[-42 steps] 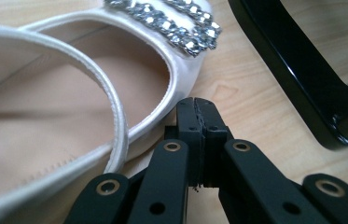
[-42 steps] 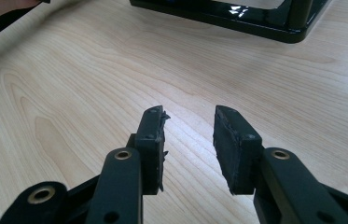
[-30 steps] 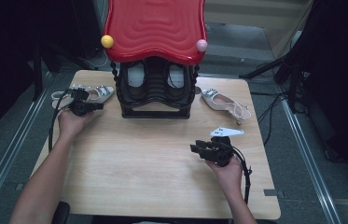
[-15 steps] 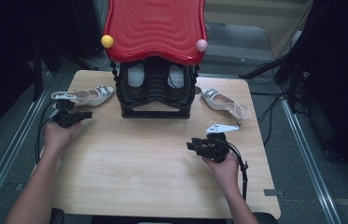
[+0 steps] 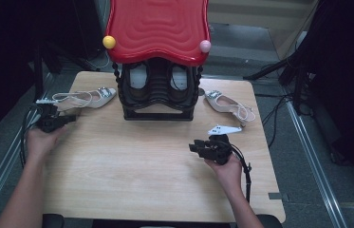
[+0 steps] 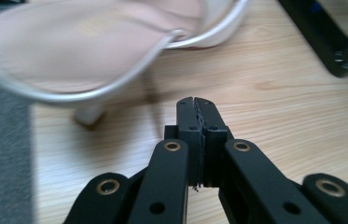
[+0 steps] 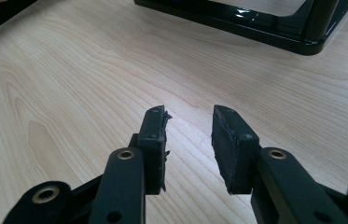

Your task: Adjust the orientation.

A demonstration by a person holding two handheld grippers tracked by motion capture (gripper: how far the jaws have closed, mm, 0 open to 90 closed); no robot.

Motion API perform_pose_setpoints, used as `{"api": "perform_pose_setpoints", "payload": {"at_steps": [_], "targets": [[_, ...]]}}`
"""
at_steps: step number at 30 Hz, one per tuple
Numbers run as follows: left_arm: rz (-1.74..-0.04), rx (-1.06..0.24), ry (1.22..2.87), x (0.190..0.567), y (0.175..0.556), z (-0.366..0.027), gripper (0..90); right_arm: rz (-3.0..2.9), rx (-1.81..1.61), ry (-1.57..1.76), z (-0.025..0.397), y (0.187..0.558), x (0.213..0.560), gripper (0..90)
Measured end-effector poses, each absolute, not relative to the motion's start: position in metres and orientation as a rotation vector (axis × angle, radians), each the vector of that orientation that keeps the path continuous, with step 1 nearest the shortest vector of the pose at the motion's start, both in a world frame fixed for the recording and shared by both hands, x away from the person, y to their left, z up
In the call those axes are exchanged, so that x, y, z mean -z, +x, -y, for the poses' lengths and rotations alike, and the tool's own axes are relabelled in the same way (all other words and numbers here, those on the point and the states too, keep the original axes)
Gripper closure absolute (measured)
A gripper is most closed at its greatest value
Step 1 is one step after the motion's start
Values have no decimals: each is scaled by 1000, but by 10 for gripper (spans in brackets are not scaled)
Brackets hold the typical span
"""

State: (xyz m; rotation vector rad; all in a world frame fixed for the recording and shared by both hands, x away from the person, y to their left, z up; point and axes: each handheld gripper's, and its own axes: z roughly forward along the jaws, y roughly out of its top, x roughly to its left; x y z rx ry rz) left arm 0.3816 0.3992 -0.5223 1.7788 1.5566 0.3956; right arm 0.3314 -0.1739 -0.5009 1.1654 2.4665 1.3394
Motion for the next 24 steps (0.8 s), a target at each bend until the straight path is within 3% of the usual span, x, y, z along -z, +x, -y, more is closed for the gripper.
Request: {"api": "perform_pose_setpoints", "payload": {"at_steps": [9, 16, 24], "targets": [[-1632, -441, 1732, 525, 379, -431, 900, -2458, -1335, 1173, 176, 330, 501, 663], [-1678, -497, 1737, 526, 393, -434, 900, -2460, -1329, 1173, 176, 329, 502, 663], [-1693, -475, 1733, 533, 397, -433, 900, -2453, -1331, 1176, 178, 329, 502, 663]]}}
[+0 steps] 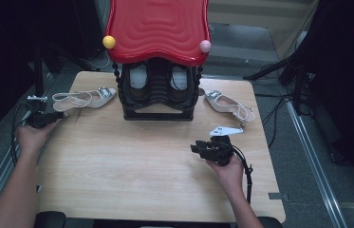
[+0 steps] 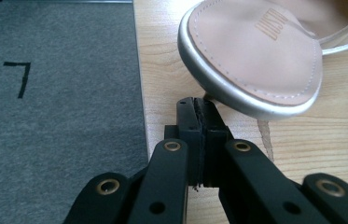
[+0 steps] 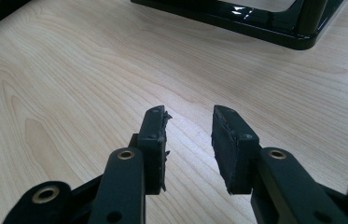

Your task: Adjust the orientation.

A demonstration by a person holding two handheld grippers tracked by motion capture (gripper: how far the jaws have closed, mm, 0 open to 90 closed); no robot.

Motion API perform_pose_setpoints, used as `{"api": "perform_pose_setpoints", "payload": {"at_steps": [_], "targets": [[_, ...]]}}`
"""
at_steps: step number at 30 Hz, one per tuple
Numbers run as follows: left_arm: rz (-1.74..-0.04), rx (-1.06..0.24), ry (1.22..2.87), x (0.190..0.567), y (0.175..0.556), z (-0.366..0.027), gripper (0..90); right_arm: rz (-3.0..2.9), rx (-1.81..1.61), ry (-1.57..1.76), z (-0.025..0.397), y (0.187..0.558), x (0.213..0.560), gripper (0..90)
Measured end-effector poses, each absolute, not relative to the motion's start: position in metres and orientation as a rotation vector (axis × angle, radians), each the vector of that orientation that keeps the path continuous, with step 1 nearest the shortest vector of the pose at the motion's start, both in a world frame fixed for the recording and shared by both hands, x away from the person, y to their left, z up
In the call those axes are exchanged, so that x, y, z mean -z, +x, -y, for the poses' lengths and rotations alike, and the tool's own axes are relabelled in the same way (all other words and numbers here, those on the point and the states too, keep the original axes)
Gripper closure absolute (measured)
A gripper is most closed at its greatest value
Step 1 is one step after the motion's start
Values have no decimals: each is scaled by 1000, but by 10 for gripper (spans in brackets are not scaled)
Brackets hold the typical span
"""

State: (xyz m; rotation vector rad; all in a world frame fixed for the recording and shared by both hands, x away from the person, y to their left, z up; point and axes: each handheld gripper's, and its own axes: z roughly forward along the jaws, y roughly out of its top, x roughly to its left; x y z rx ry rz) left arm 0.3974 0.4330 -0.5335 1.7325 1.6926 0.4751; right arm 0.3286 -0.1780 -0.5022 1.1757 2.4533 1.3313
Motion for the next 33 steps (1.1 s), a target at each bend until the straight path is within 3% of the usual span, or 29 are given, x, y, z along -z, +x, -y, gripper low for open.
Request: {"api": "perform_pose_setpoints", "payload": {"at_steps": [15, 33], "targets": [[-1642, -424, 1781, 535, 391, -423, 900, -2459, -1337, 1175, 176, 329, 502, 667], [-1572, -358, 1814, 533, 380, -372, 900, -2450, -1337, 1176, 179, 329, 501, 667]]}}
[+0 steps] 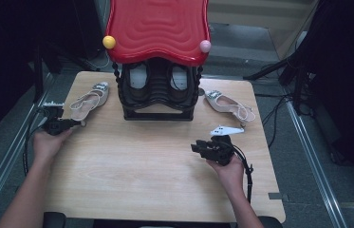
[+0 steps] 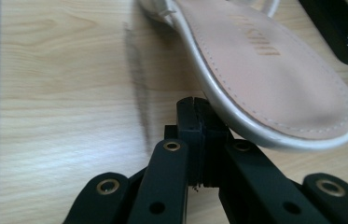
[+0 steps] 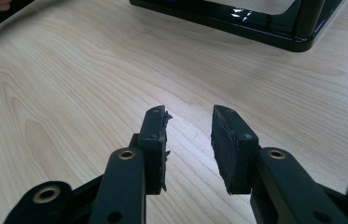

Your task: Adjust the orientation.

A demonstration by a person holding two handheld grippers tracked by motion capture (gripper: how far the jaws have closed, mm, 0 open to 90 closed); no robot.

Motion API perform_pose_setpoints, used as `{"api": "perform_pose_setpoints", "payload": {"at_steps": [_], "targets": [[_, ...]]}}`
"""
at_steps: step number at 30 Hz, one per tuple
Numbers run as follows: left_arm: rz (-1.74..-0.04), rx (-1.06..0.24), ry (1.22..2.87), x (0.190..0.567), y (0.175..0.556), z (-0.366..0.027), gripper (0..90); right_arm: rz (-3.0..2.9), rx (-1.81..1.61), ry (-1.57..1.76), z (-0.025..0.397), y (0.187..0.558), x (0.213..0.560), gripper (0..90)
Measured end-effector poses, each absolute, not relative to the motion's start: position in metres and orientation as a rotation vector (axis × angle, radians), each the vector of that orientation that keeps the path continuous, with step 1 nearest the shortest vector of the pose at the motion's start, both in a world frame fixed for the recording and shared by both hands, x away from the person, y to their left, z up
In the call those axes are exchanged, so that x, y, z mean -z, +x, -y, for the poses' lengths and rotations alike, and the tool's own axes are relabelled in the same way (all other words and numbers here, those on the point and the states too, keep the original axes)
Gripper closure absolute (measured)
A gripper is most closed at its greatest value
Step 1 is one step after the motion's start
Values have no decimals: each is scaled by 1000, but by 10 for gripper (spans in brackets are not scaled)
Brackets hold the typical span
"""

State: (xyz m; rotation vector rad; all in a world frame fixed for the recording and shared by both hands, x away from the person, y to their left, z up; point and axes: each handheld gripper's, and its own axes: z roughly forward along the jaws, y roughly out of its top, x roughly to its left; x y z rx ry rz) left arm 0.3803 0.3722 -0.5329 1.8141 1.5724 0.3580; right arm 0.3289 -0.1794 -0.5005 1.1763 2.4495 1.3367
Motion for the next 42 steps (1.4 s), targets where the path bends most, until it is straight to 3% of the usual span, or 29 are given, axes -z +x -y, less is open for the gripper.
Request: {"api": "perform_pose_setpoints", "payload": {"at_steps": [18, 30, 42], "targets": [[-1560, -264, 1787, 525, 373, -338, 869, -2448, -1333, 1166, 180, 329, 500, 669], [-1602, -277, 1770, 515, 368, -352, 593, -2442, -1325, 1171, 182, 328, 500, 668], [-1584, -227, 1742, 494, 363, -361, 524, -2436, -1323, 1181, 184, 328, 501, 668]]}}
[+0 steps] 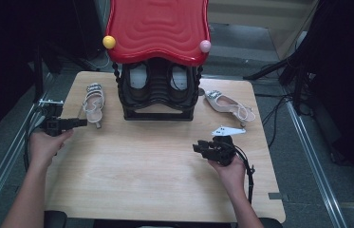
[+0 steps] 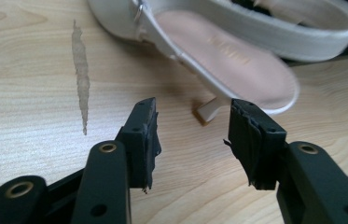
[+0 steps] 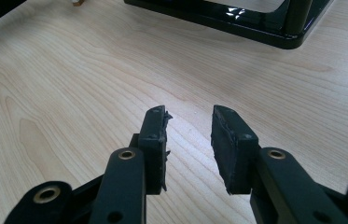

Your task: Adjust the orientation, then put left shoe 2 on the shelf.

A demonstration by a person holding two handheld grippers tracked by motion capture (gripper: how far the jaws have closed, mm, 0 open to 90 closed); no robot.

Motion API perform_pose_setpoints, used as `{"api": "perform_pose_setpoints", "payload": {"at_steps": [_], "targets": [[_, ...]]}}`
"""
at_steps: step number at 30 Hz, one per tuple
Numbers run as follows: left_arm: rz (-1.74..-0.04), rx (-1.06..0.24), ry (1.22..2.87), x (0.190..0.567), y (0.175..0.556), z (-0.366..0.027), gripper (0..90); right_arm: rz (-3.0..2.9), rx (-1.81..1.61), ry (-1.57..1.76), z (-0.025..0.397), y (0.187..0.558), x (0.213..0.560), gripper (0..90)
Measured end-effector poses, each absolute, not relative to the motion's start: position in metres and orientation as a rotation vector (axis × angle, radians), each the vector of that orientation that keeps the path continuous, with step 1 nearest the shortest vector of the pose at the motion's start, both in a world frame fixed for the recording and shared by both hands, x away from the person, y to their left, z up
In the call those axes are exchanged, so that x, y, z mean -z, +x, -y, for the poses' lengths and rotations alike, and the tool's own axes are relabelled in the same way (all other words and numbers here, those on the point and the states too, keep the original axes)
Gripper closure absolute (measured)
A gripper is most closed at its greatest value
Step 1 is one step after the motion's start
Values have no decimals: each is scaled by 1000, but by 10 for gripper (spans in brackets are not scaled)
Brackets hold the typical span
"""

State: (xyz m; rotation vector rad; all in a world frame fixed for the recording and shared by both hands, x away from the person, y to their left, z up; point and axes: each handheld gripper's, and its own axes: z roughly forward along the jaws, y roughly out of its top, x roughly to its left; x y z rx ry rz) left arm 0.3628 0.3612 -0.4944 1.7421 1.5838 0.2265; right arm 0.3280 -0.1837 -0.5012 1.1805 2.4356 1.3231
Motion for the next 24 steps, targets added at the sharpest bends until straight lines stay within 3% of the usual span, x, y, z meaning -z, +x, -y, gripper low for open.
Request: {"api": "perform_pose_setpoints", "payload": {"at_steps": [24], "targets": [[-1609, -268, 1807, 454, 405, -361, 537, -2432, -1324, 1195, 185, 326, 501, 668]]}}
